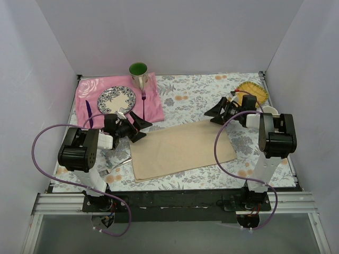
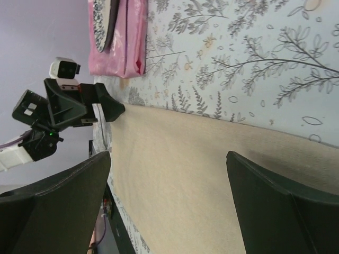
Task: Fold the napkin into a case and place the utensils inside
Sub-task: Smooth out the rectangle-folded napkin at the center of the board.
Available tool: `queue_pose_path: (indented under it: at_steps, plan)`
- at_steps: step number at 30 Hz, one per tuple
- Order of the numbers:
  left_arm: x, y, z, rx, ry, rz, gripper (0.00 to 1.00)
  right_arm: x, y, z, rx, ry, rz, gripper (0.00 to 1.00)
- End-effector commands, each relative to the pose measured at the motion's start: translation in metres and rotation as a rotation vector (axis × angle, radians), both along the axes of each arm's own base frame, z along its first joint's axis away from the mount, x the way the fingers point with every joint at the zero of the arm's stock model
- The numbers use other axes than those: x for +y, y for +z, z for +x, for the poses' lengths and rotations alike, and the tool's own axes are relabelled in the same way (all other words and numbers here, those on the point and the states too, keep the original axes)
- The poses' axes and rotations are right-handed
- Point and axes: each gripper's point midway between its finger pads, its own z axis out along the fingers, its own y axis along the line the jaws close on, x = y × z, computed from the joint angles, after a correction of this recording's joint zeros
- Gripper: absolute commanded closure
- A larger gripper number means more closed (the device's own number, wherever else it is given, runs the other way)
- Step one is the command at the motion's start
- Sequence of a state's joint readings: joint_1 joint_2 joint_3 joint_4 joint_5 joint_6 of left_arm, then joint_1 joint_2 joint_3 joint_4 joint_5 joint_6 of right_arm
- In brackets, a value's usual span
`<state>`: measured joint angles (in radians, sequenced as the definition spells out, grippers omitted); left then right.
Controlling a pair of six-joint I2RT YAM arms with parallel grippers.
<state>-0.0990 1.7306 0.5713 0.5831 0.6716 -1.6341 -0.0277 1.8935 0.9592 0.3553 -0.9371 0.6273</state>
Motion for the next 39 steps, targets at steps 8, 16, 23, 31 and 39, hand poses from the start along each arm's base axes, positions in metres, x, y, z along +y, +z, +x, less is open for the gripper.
queue_pose_path:
  at_steps: [8,16,23,31,39]
  plan:
    - [0.020,-0.033,-0.009,0.089,0.052,0.100,0.03,-0.037,-0.048,0.027,0.023,-0.104,-0.175,0.01]
    - [0.021,-0.036,-0.010,0.097,0.055,0.100,0.02,-0.054,-0.050,0.038,0.011,-0.140,-0.195,0.01]
    - [0.002,0.012,-0.008,-0.046,-0.075,0.006,0.02,-0.056,-0.052,0.039,0.009,-0.141,-0.212,0.01]
    - [0.025,-0.004,-0.015,0.039,-0.006,-0.027,0.02,-0.060,-0.052,0.045,-0.017,-0.144,-0.260,0.01]
    - [0.016,0.043,0.002,-0.113,-0.115,-0.035,0.03,-0.041,-0.033,0.055,-0.124,-0.080,-0.294,0.01]
